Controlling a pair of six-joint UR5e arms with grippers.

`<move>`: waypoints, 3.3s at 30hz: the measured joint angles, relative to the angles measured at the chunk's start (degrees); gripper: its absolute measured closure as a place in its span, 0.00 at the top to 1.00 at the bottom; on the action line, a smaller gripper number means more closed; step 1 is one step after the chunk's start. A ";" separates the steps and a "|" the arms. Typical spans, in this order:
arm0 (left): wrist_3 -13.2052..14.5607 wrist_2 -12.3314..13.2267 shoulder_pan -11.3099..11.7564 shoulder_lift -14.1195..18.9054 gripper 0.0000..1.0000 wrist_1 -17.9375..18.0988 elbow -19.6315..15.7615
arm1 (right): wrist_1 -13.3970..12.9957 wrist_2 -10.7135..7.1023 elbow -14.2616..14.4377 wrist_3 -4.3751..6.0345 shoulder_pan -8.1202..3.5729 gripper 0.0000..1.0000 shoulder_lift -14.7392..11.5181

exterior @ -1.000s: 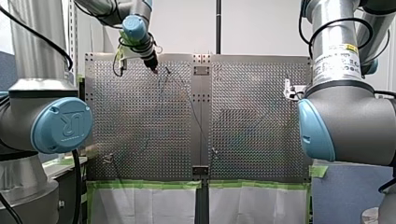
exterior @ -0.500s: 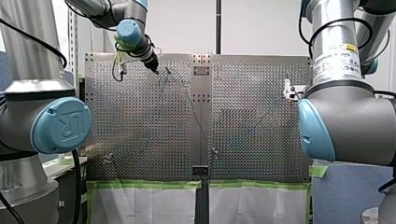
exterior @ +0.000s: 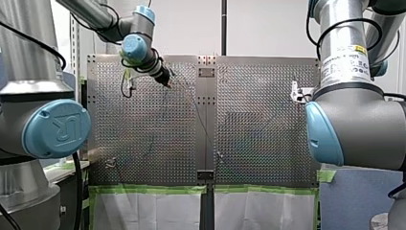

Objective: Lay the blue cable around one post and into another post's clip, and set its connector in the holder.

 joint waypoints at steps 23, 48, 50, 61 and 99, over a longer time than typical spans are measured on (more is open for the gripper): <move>3.17 -10.75 -11.15 -5.80 1.00 11.15 -10.15 | 0.00 0.00 0.00 0.00 0.00 1.00 0.00; -0.95 -10.32 -16.17 -6.61 1.00 24.13 -11.57 | 0.00 0.00 0.00 0.00 0.00 1.00 0.00; -0.65 -10.27 -16.16 -6.32 1.00 25.05 -11.56 | 0.00 0.00 0.00 0.00 0.00 1.00 0.00; 1.25 -10.23 -16.48 -3.39 1.00 30.61 -11.51 | 0.00 0.00 -0.01 0.00 0.00 1.00 0.00; 1.15 -11.84 -16.15 -2.31 1.00 33.58 -13.38 | 0.00 0.00 0.00 0.00 0.00 1.00 0.00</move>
